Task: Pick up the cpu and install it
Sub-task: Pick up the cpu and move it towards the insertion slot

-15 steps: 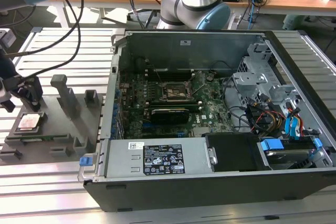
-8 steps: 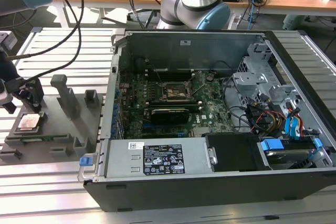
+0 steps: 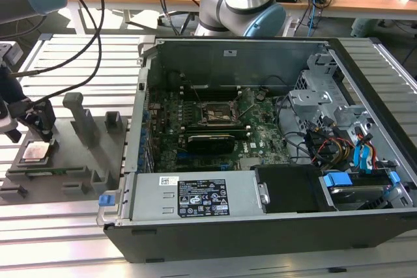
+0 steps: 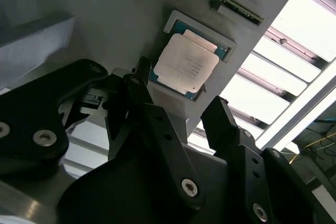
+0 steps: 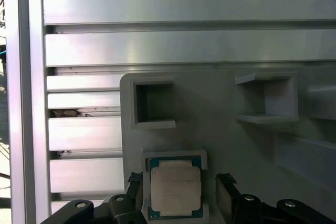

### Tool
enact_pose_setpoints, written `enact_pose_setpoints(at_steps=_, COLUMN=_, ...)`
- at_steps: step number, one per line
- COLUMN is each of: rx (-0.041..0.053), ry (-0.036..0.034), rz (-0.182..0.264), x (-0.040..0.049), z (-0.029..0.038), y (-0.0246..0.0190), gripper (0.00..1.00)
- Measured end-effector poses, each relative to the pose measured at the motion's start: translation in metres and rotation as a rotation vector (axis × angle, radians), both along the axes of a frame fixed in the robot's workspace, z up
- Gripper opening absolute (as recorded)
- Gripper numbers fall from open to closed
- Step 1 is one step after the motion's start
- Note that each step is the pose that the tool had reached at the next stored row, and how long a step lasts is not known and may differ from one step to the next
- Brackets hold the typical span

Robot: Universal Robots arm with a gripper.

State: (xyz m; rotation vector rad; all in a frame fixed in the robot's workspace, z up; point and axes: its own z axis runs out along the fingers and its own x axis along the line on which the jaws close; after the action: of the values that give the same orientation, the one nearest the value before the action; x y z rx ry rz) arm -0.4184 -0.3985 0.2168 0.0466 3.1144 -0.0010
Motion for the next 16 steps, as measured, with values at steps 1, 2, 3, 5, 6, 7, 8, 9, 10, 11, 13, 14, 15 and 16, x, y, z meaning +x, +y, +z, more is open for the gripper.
enact_pose_setpoints(at_steps=1, rx=0.0000, ry=0.0000, rz=0.000, x=0.0000, z=-0.0006, y=0.0000, gripper=0.66)
enact_pose_setpoints(at_steps=2, rx=0.0001, ry=-0.0001, rz=0.000, x=0.0000, z=-0.0013, y=0.0000, gripper=0.66)
enact_pose_setpoints(at_steps=3, rx=0.0001, ry=-0.0001, rz=0.000, x=0.0000, z=-0.0018, y=0.0000, gripper=0.66)
enact_pose_setpoints(at_steps=5, rx=0.0001, ry=-0.0001, rz=0.000, x=0.0000, z=-0.0031, y=0.0000, gripper=0.66)
enact_pose_setpoints(at_steps=6, rx=0.0001, ry=-0.0001, rz=0.000, x=0.0000, z=-0.0039, y=0.0000, gripper=0.66)
enact_pose_setpoints(at_steps=7, rx=0.0001, ry=-0.0001, rz=0.000, x=0.0000, z=-0.0049, y=0.0000, gripper=0.66)
enact_pose_setpoints(at_steps=8, rx=0.0000, ry=-0.0001, rz=0.000, x=0.0000, z=-0.0069, y=0.0000, gripper=0.66)
enact_pose_setpoints(at_steps=9, rx=-0.0109, ry=0.0000, rz=0.000, x=-0.0001, z=-0.0089, y=0.0001, gripper=0.66)
enact_pose_setpoints(at_steps=10, rx=-0.0270, ry=0.0000, rz=0.000, x=0.0000, z=-0.0093, y=0.0000, gripper=0.66)
enact_pose_setpoints(at_steps=11, rx=-0.0347, ry=-0.0001, rz=0.000, x=0.0000, z=-0.0098, y=0.0000, gripper=0.66)
enact_pose_setpoints(at_steps=13, rx=-0.0353, ry=0.0001, rz=0.001, x=0.0000, z=-0.0118, y=-0.0009, gripper=0.66)
enact_pose_setpoints(at_steps=14, rx=-0.0352, ry=-0.0001, rz=0.002, x=0.0000, z=-0.0127, y=-0.0020, gripper=0.66)
enact_pose_setpoints(at_steps=15, rx=-0.0353, ry=-0.0001, rz=0.003, x=0.0000, z=-0.0135, y=-0.0032, gripper=0.66)
enact_pose_setpoints(at_steps=16, rx=-0.0352, ry=-0.0002, rz=0.006, x=0.0000, z=-0.0143, y=-0.0043, gripper=0.66)
